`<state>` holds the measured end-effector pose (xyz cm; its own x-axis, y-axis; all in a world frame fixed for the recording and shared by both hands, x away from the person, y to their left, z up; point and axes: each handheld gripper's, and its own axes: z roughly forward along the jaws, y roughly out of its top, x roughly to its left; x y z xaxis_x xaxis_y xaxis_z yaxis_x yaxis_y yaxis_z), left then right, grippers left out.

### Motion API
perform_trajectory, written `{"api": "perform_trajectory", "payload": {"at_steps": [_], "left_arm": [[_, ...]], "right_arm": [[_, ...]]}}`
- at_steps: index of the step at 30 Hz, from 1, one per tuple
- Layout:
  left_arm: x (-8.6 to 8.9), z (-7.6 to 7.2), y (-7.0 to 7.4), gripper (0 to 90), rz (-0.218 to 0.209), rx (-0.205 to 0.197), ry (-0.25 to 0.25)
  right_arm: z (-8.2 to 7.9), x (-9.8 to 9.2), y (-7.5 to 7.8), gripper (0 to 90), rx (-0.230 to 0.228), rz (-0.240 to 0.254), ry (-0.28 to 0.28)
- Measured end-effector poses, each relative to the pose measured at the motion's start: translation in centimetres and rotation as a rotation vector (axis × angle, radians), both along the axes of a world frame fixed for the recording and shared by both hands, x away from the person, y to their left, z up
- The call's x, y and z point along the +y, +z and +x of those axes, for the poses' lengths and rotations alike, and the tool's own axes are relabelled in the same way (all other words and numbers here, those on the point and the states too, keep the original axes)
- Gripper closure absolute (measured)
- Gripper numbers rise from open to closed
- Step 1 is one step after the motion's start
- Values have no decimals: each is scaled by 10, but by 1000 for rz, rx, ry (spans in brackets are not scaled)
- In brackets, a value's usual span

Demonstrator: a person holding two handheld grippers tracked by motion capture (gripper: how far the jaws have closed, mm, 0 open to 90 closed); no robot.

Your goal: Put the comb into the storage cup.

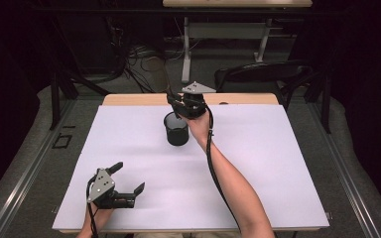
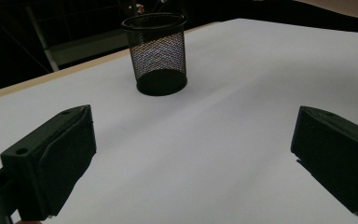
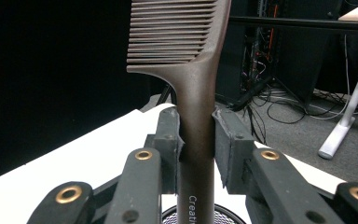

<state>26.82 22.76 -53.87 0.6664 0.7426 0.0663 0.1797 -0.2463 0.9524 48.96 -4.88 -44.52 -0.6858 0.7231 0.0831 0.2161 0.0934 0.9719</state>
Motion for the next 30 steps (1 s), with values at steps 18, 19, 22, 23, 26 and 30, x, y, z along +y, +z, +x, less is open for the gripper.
{"api": "perform_trajectory", "payload": {"at_steps": [18, 19, 22, 23, 26, 30], "left_arm": [[0, 0, 0, 2, -4, 3, -3], [0, 0, 0, 2, -4, 2, -2], [0, 0, 0, 2, -4, 4, -3], [0, 0, 0, 2, -3, 4, -2], [0, 0, 0, 2, -3, 3, -2], [0, 0, 0, 2, -5, 3, -2]], "right_arm": [[5, 3, -11, 729, 0, -13, 0], [6, 3, -11, 730, -3, -16, -1], [6, 4, -13, 729, 0, -18, 1], [7, 5, -13, 729, 2, -17, 1], [7, 5, -15, 729, 2, -19, 0], [7, 7, -16, 729, 5, -25, 5]]}}
